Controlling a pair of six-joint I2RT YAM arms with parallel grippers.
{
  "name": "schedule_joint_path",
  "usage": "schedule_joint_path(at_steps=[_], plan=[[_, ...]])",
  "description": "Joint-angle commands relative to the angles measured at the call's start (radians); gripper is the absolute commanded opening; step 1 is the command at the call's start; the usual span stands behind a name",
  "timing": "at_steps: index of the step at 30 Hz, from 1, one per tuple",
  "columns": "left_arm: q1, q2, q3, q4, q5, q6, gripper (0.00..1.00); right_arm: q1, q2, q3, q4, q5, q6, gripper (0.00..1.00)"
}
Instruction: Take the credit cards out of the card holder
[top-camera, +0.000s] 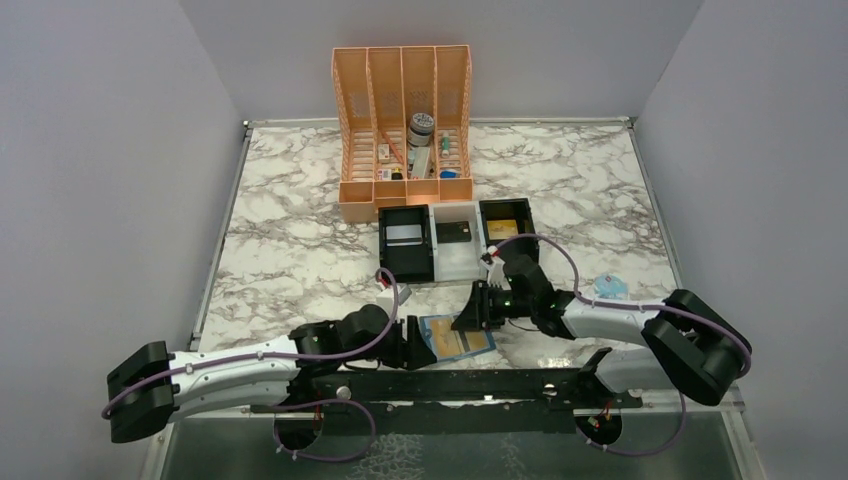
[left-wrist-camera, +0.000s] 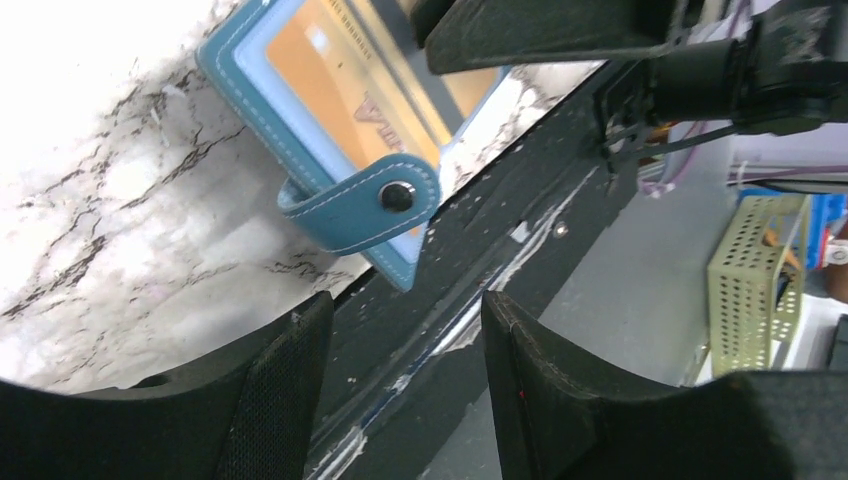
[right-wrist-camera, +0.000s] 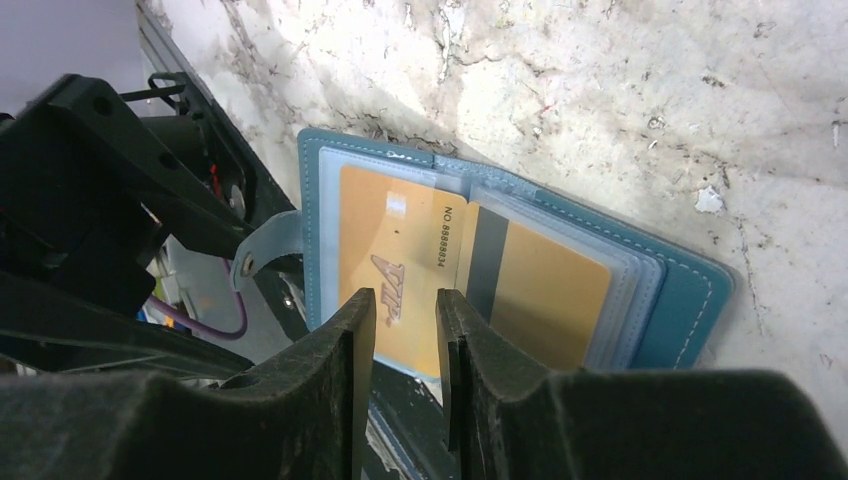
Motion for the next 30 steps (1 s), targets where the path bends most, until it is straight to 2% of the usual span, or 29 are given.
schedule_joint_path(at_steps=[1, 5, 11, 15, 20, 23, 30], plan=[[-0.035, 0.086, 0.039, 0.029, -0.049, -0.011, 0.58, 0.003, 0.035, -0.004, 0.074, -0.027, -0.023, 0.29], [-0.064, 0.161, 0.053, 0.034, -0.142, -0.045, 0.46, 0.004, 0.070, 0.014, 0.071, -0.041, -0.041, 0.29], [-0.066, 0.231, 0.047, 0.032, -0.270, -0.067, 0.34, 0.004, 0.128, -0.002, 0.097, -0.065, -0.065, 0.29], [-0.066, 0.240, 0.027, 0.061, -0.287, -0.065, 0.34, 0.004, 0.162, -0.002, 0.120, -0.064, -0.066, 0.29], [-0.067, 0.209, 0.000, 0.139, -0.262, -0.057, 0.48, 0.004, 0.193, 0.034, 0.065, -0.017, -0.072, 0.29], [-0.066, 0.201, -0.007, 0.167, -0.269, -0.051, 0.52, 0.004, 0.171, 0.044, 0.040, -0.004, -0.074, 0.29], [-0.066, 0.295, 0.029, 0.106, -0.349, -0.048, 0.38, 0.004, 0.113, 0.037, 0.002, -0.003, -0.088, 0.29]])
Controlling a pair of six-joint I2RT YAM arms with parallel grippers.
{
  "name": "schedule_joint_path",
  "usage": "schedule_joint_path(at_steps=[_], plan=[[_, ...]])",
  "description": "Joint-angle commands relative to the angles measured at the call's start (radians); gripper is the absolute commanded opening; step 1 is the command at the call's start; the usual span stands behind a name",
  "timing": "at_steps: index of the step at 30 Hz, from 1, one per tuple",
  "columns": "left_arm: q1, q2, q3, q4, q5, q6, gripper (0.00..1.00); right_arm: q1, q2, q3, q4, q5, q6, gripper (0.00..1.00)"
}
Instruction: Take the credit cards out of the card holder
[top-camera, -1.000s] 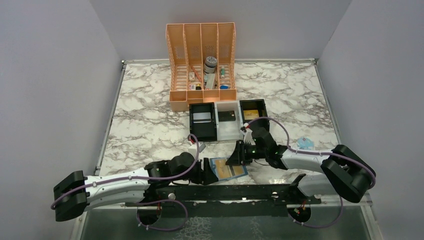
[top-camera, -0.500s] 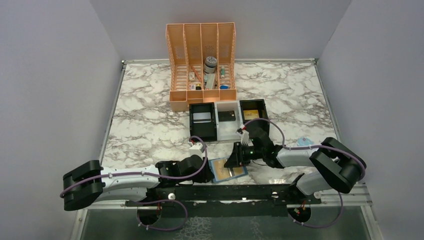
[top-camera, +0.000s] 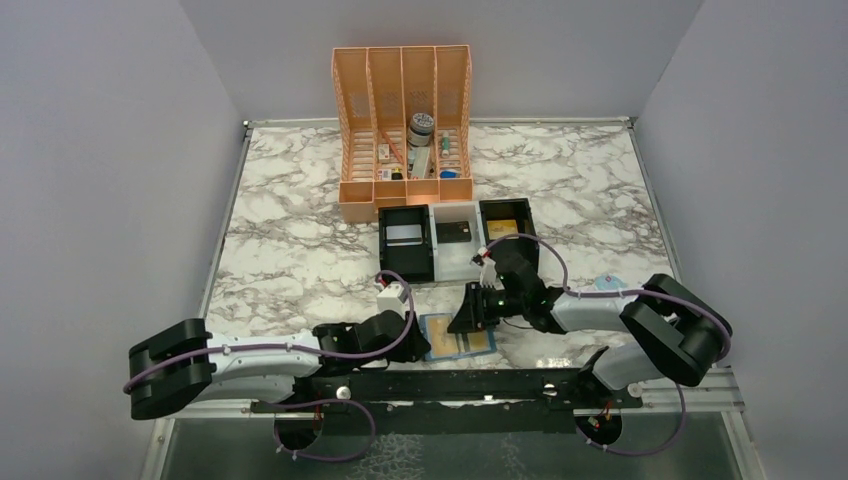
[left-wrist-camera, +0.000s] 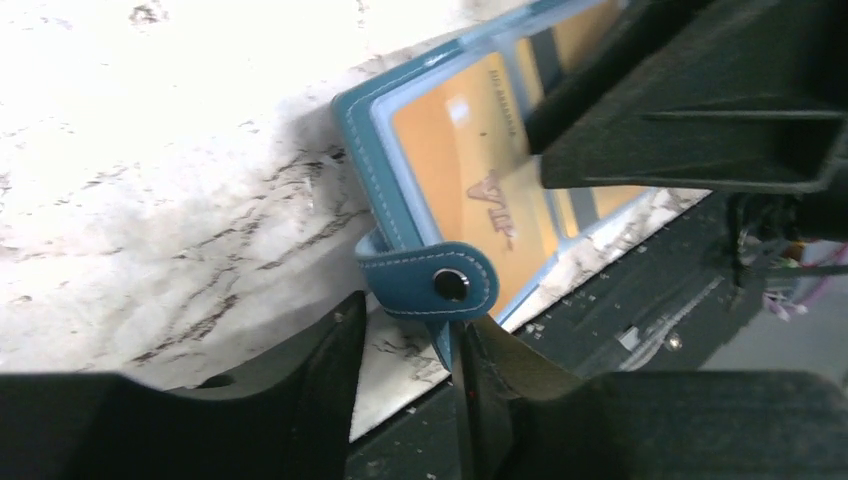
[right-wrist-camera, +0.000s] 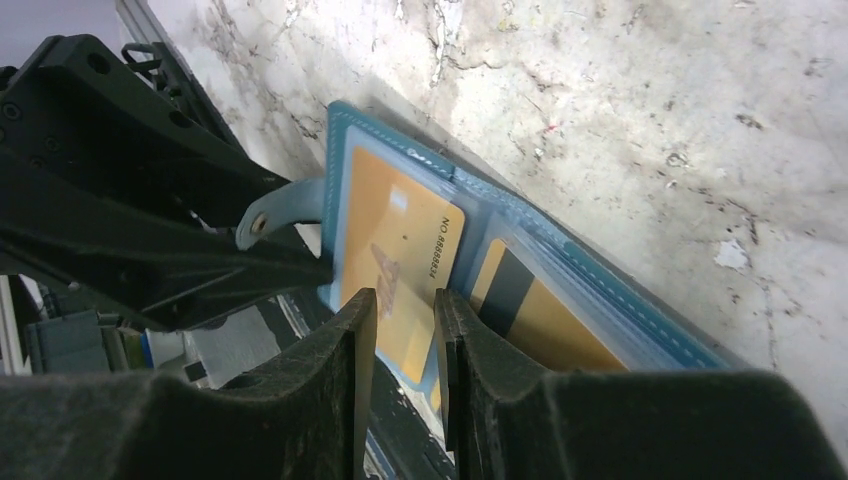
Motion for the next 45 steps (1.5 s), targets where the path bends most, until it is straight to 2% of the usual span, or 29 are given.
schedule_joint_path(at_steps=[1, 7, 12, 16, 24, 29, 32, 35, 41, 45], plan=[[-0.004, 0.074, 0.027, 0.013, -0.077, 0.002, 0.37, 0.002, -0.032, 0.009, -0.084, 0.055, -0.050, 0.29], [-0.004, 0.194, 0.079, 0.028, -0.070, 0.008, 0.27, 0.002, -0.027, 0.039, -0.163, 0.093, -0.087, 0.30], [-0.004, 0.248, 0.090, 0.024, -0.071, -0.004, 0.18, 0.001, -0.097, 0.032, -0.205, 0.165, -0.069, 0.30], [-0.004, 0.265, 0.084, 0.023, -0.071, -0.006, 0.16, 0.002, -0.137, 0.023, -0.249, 0.218, -0.050, 0.30], [-0.005, 0.301, 0.102, 0.030, -0.063, 0.006, 0.14, 0.002, -0.086, 0.067, -0.360, 0.281, -0.070, 0.30], [-0.005, 0.315, 0.100, 0.040, -0.060, 0.005, 0.12, 0.001, -0.077, 0.047, -0.306, 0.256, -0.066, 0.29], [-0.005, 0.329, 0.104, 0.050, -0.054, 0.008, 0.11, 0.002, -0.050, 0.026, -0.202, 0.175, -0.053, 0.25], [-0.007, 0.342, 0.109, 0.052, -0.048, 0.007, 0.08, 0.002, -0.042, 0.023, -0.165, 0.165, -0.037, 0.19], [-0.010, 0.330, 0.090, 0.051, -0.056, -0.007, 0.02, 0.001, -0.153, -0.016, -0.128, 0.176, -0.029, 0.02], [-0.010, 0.313, 0.083, 0.046, -0.066, -0.008, 0.00, 0.001, -0.228, -0.054, -0.092, 0.160, -0.032, 0.01]])
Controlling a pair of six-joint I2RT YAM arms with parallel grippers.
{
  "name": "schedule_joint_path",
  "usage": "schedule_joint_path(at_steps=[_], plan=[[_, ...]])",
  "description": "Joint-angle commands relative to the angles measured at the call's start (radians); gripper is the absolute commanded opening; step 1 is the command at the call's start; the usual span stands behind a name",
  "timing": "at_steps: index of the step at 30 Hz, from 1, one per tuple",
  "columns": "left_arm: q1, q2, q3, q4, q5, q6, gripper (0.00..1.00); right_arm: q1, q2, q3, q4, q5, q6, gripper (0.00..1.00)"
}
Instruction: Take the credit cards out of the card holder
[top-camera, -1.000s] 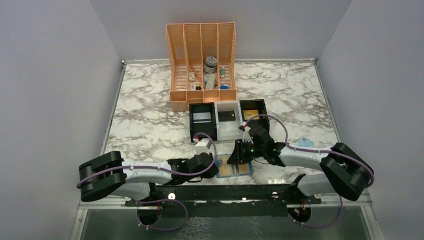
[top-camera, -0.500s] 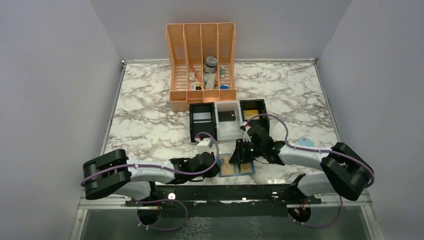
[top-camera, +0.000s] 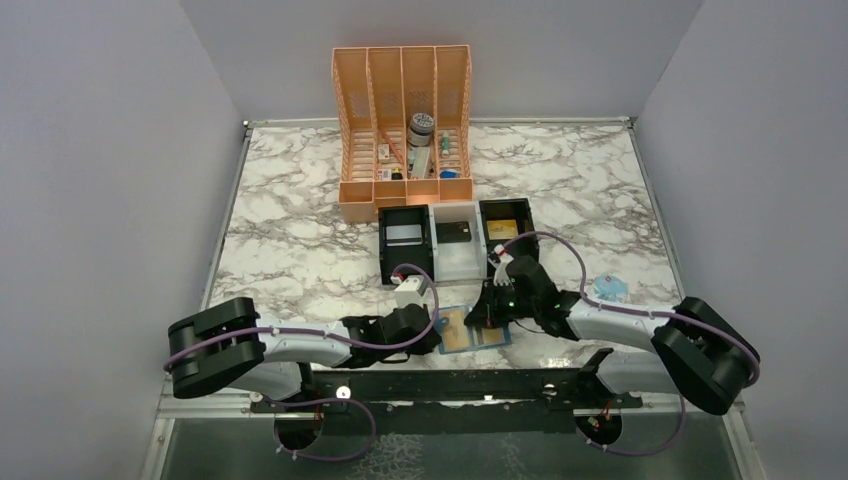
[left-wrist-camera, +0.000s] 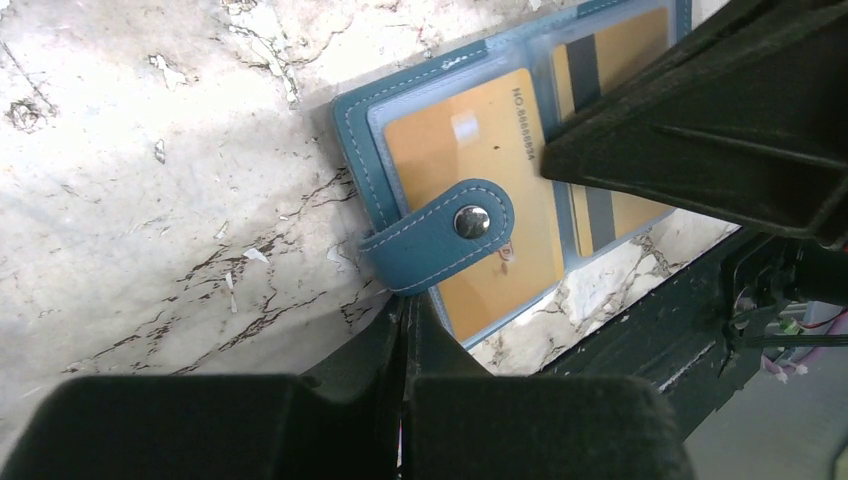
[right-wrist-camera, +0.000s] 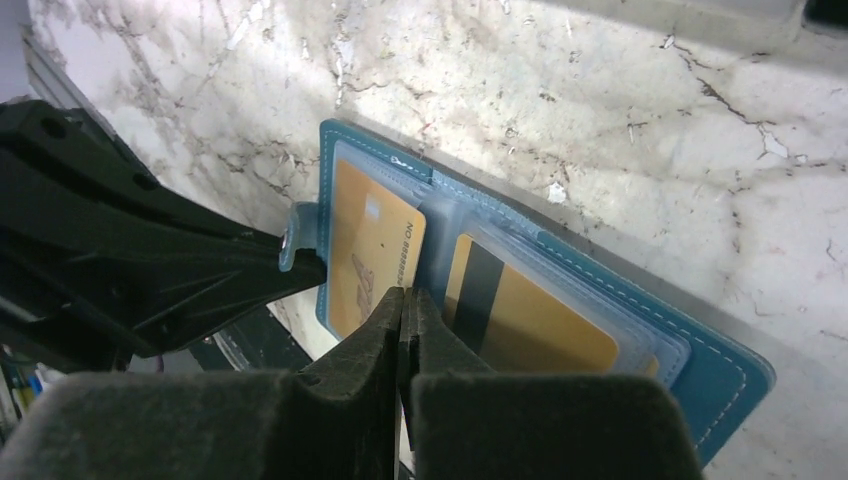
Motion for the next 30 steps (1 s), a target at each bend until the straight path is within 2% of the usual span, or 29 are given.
schedule_joint_path(at_steps=[1, 15, 19, 20, 22, 25, 30], plan=[[-0.010, 0.017, -0.036, -0.080, -0.021, 0.004, 0.00, 0.014, -0.082, -0.033, 0.079, -0.041, 0.014, 0.01], [-0.009, -0.113, -0.066, -0.174, -0.071, -0.018, 0.00, 0.008, -0.130, -0.028, -0.025, 0.061, -0.001, 0.01], [-0.009, -0.134, -0.074, -0.176, -0.073, -0.016, 0.00, 0.006, -0.116, -0.027, -0.012, 0.040, -0.012, 0.01], [-0.010, -0.136, -0.072, -0.178, -0.071, -0.014, 0.02, 0.006, -0.103, -0.024, -0.002, 0.020, -0.017, 0.03], [-0.010, -0.138, -0.062, -0.191, -0.065, -0.009, 0.15, 0.006, -0.081, -0.015, 0.011, -0.012, -0.019, 0.06], [-0.009, -0.161, -0.057, -0.196, -0.056, -0.003, 0.26, 0.006, -0.055, -0.007, 0.030, -0.044, -0.022, 0.11], [-0.012, -0.242, -0.058, -0.199, -0.051, -0.004, 0.51, 0.006, -0.040, -0.011, 0.069, -0.091, -0.027, 0.19]])
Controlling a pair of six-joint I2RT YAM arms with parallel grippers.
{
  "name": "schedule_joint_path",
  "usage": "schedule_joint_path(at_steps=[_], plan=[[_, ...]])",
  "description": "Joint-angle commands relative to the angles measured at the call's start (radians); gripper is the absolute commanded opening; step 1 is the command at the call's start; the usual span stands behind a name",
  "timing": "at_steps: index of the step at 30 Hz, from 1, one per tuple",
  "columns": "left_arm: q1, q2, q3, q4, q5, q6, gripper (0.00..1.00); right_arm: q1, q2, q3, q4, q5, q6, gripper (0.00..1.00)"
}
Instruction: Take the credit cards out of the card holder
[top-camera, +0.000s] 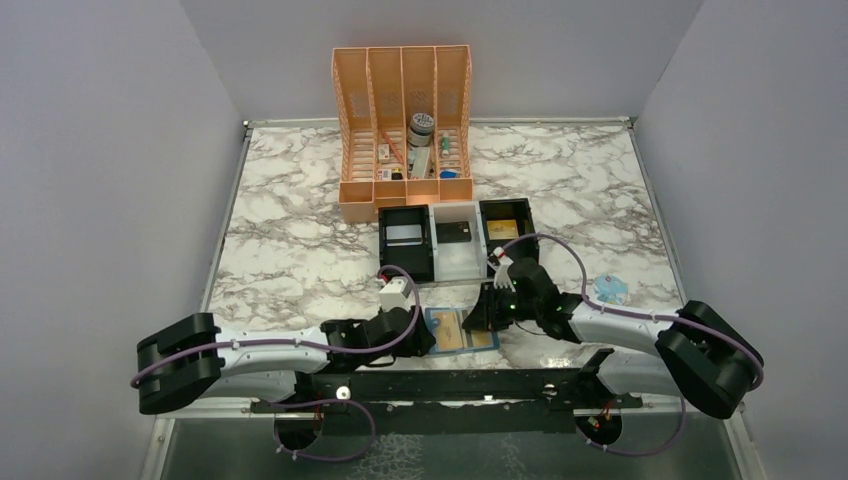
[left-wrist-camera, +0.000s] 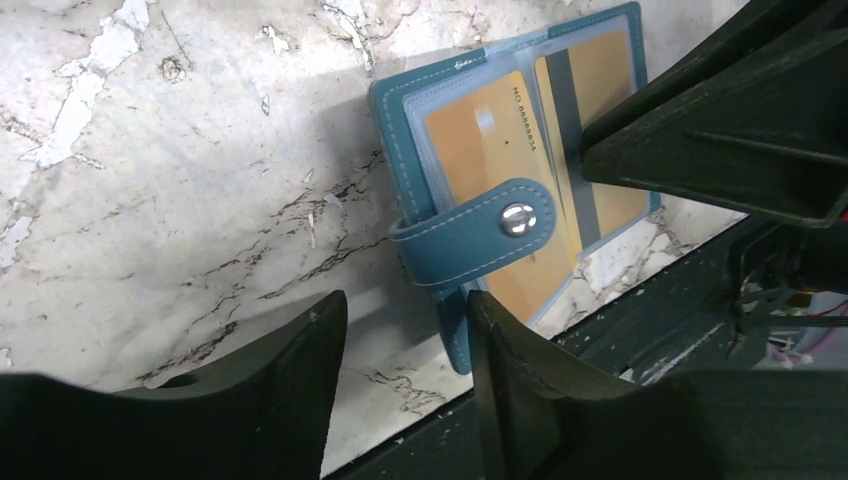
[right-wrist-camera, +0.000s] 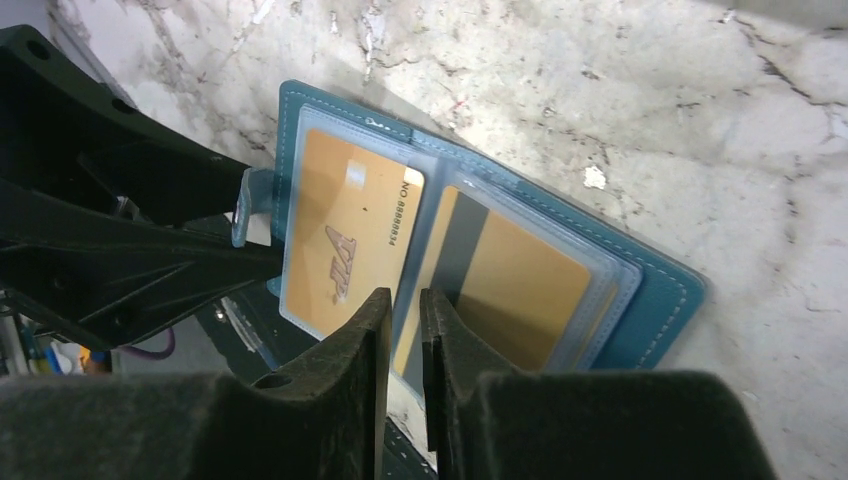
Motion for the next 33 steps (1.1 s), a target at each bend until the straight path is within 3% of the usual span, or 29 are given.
schedule_joint_path(at_steps=[1, 10, 23, 27, 33], plan=[[-0.006, -0.065, -0.005, -0.054, -0.010, 0.009, 0.53, 0.001, 0.013, 0.020, 0.068, -0.066, -0.017, 0.20], [-0.008, -0.023, 0.059, -0.067, 0.002, 0.050, 0.55, 0.001, 0.055, 0.029, 0.081, -0.073, -0.016, 0.21], [-0.009, -0.129, 0.066, -0.152, -0.095, 0.001, 0.55, 0.001, 0.068, 0.045, 0.054, -0.022, -0.022, 0.22], [-0.010, -0.135, 0.055, -0.108, -0.099, 0.022, 0.55, 0.001, 0.090, 0.049, 0.063, -0.025, -0.023, 0.24], [-0.010, 0.010, 0.050, 0.027, -0.008, 0.071, 0.52, 0.001, 0.115, 0.058, 0.066, -0.024, -0.022, 0.25]])
